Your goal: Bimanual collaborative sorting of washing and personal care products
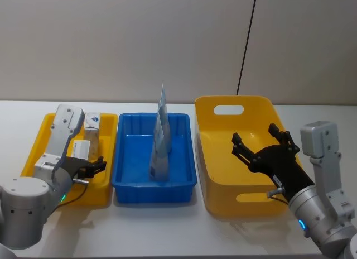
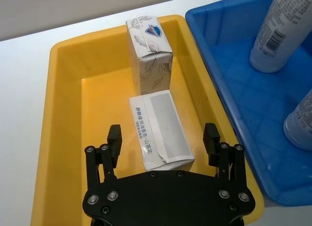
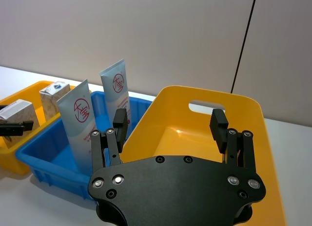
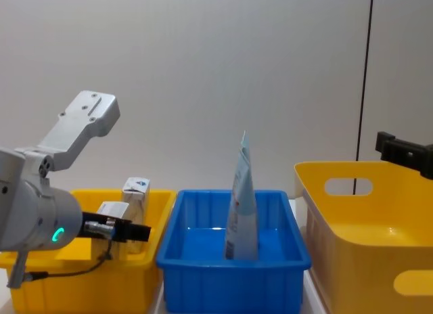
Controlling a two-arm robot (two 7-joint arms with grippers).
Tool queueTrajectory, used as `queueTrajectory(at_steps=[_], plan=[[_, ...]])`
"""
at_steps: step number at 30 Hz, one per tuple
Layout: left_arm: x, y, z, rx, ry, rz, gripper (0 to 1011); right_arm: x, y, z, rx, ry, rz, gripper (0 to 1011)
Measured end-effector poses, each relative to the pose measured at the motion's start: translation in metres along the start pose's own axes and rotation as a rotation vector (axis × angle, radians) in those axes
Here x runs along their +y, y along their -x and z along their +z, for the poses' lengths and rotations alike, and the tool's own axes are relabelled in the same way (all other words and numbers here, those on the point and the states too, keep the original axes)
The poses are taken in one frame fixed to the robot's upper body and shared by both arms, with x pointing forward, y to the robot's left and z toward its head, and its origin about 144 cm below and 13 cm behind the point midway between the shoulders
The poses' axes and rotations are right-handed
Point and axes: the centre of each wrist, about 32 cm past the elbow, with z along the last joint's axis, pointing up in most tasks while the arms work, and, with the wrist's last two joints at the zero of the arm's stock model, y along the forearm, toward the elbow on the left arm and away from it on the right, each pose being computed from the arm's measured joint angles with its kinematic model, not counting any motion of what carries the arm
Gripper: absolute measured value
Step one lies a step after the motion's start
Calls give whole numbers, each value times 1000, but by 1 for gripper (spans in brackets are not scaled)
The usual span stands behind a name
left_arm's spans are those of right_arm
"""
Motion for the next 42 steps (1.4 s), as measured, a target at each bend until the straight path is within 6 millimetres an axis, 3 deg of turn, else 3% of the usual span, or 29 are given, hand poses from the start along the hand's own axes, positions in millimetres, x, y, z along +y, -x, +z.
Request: queueTrajectory(at_steps=[4,13,17,22,35,42], plan=[[-2,0,-1,0,-9,2,954,0,0,0,0,0,0,1001],[-4,1,-3,1,-21,6,731,0,0,0,0,0,0,1000],[-5,1,-3,1,-24,8,560,0,0,0,0,0,0,1001],[-5,1,-4,1,-27,9,430,0,0,0,0,0,0,1001],[-5,0,-4,-3,-28,6,390,0,0,0,0,0,0,1001],[-1,-10,3,-51,-2,-27,390,0,0,0,0,0,0,1001]])
